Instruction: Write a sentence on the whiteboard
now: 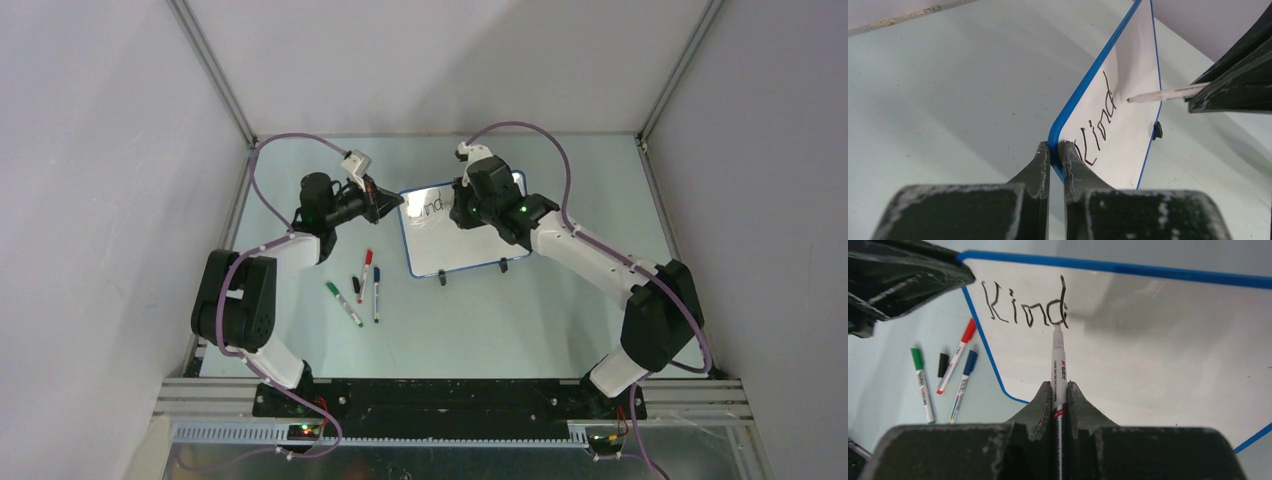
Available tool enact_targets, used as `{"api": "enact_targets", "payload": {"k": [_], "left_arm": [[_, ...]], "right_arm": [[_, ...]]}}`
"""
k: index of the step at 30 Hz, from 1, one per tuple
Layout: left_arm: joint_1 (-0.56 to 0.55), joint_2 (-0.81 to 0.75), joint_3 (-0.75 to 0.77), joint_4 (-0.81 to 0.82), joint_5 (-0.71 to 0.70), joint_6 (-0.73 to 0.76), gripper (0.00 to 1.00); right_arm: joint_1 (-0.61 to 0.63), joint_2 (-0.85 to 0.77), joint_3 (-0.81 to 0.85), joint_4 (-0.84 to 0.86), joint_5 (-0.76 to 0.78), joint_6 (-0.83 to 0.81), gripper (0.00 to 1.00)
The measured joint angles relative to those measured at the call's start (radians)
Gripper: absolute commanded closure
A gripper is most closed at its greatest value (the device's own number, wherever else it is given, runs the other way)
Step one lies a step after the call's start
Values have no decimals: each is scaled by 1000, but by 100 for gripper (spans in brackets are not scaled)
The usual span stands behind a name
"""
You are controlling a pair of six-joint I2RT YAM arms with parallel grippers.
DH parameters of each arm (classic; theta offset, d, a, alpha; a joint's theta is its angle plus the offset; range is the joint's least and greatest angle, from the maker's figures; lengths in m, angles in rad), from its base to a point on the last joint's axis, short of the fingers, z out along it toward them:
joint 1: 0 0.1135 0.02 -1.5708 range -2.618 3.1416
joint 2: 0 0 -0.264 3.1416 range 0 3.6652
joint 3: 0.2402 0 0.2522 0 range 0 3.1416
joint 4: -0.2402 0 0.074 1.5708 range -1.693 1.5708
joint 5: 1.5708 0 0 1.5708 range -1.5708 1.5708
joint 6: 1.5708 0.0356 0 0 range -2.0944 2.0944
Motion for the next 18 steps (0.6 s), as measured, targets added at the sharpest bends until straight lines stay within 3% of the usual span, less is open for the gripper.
{"api": "enact_targets", "payload": {"k": [7,18], "left_arm": [[0,0,0,0,0,1,100],[0,0,0,-1,-1,1,100]], "right_arm": [[-9,-61,-6,46,0,-20,100],[-10,-154,-240,232,53,-54,100]]}}
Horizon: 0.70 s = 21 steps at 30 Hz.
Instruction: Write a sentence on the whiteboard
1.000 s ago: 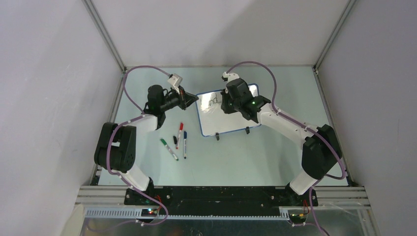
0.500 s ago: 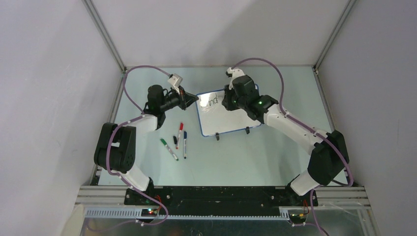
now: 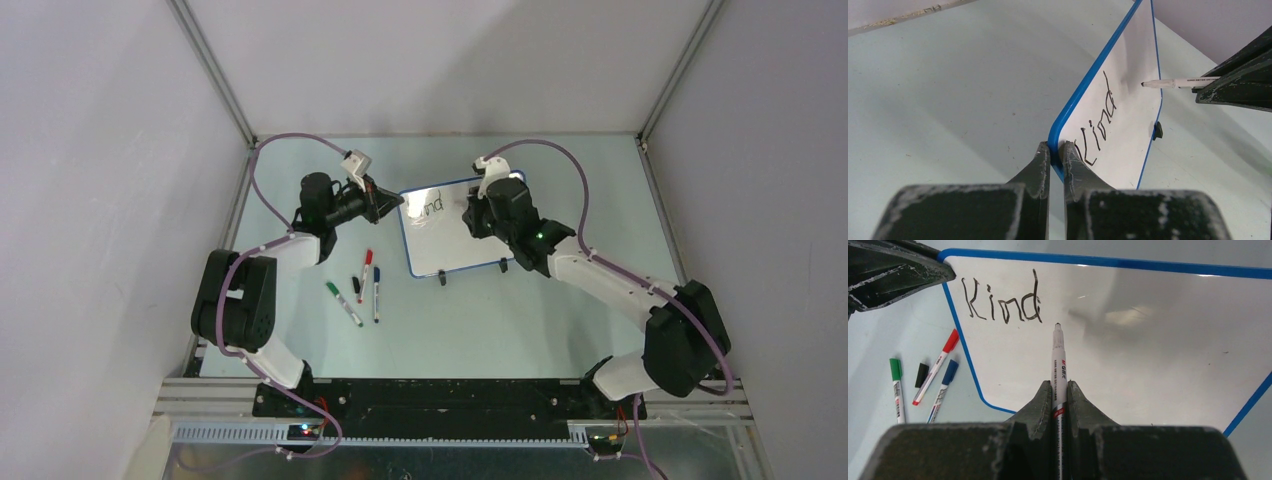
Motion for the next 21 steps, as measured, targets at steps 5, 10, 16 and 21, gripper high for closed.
{"api": "enact_targets", "payload": {"k": [5,10,16,21], "left_arm": [[0,0,0,0,-3,0,100],[0,0,0,0,-3,-1,100],[0,0,0,-1,-3,-1,100],[0,0,0,-1,-3,-1,100]], "right_arm": [[0,-45,-69,75,31,-9,100],[0,-51,-85,122,40,-10,100],[0,-51,-86,142,31,-8,100],[0,-51,-85,133,27,-7,100]]}}
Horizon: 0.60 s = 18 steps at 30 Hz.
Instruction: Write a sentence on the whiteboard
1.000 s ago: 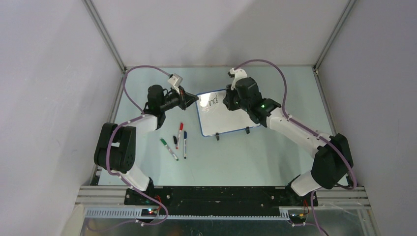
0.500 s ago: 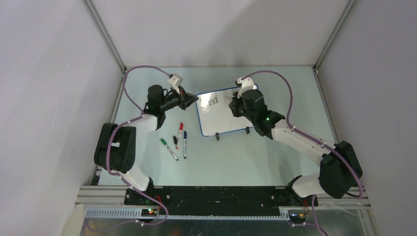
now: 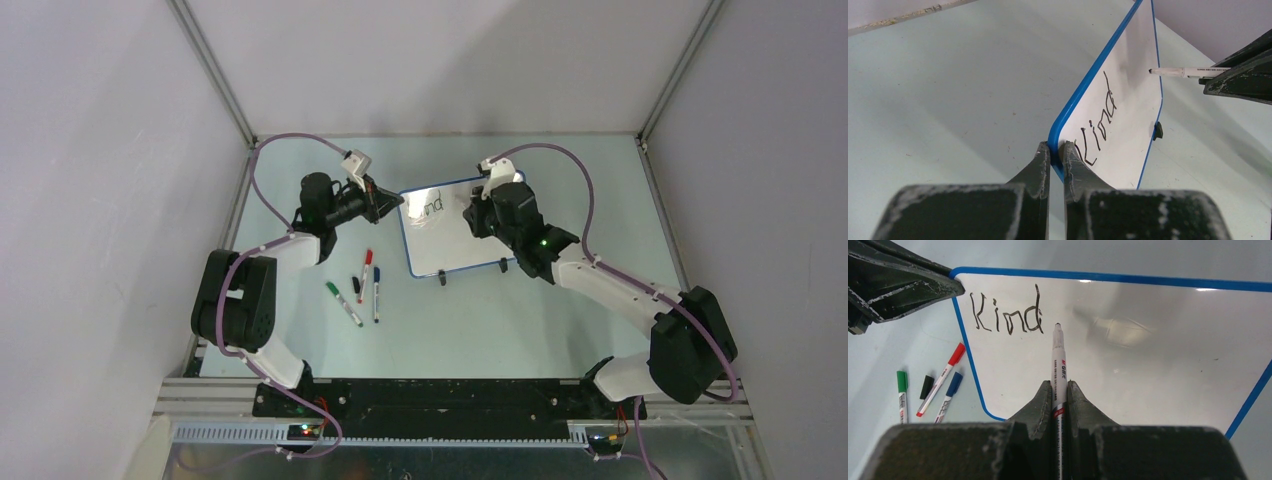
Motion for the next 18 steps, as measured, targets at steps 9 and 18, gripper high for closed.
{"api": "enact_targets", "payload": {"k": [9,18], "left_arm": [[0,0,0,0,0,0,100],[0,0,0,0,0,0,100]], "right_arm": [[0,35,68,-68,-23,2,100],[0,75,113,-109,-38,5,100]]}}
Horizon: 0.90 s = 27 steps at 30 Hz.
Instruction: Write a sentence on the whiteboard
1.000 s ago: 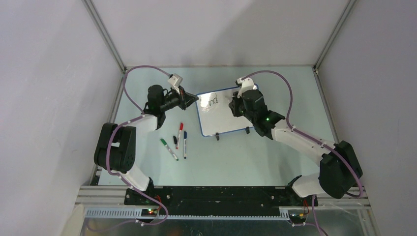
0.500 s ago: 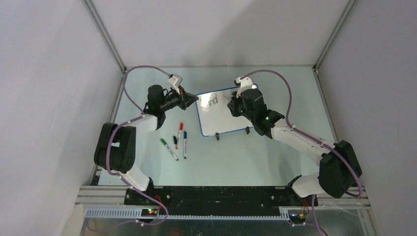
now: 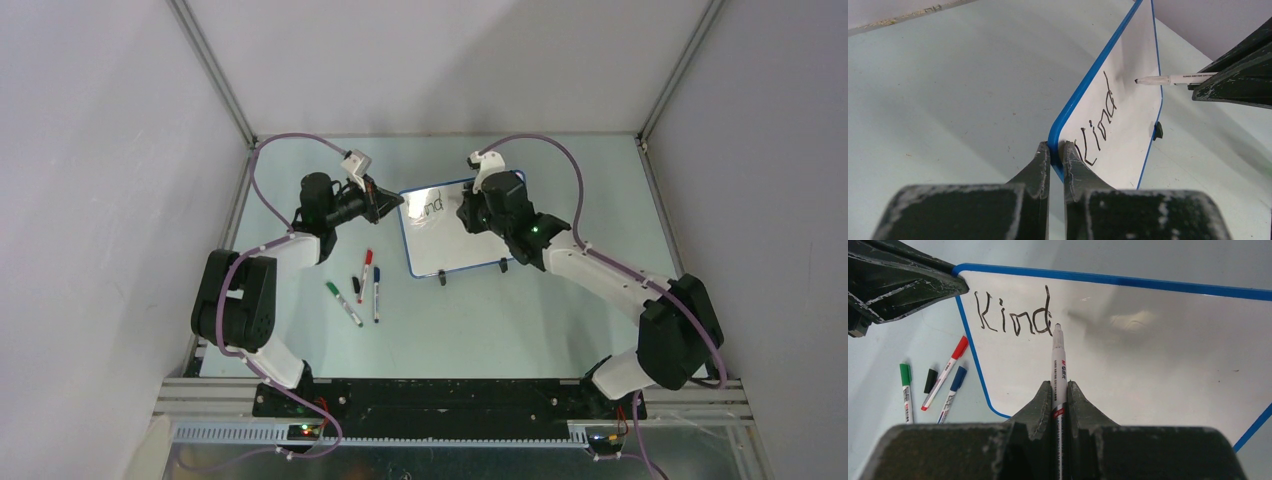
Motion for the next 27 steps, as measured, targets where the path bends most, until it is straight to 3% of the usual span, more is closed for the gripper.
{"api": "enact_targets", "payload": {"k": [27], "left_arm": [[0,0,0,0,0,0,100]], "right_arm": [[-2,64,62,-55,0,13,100]]}}
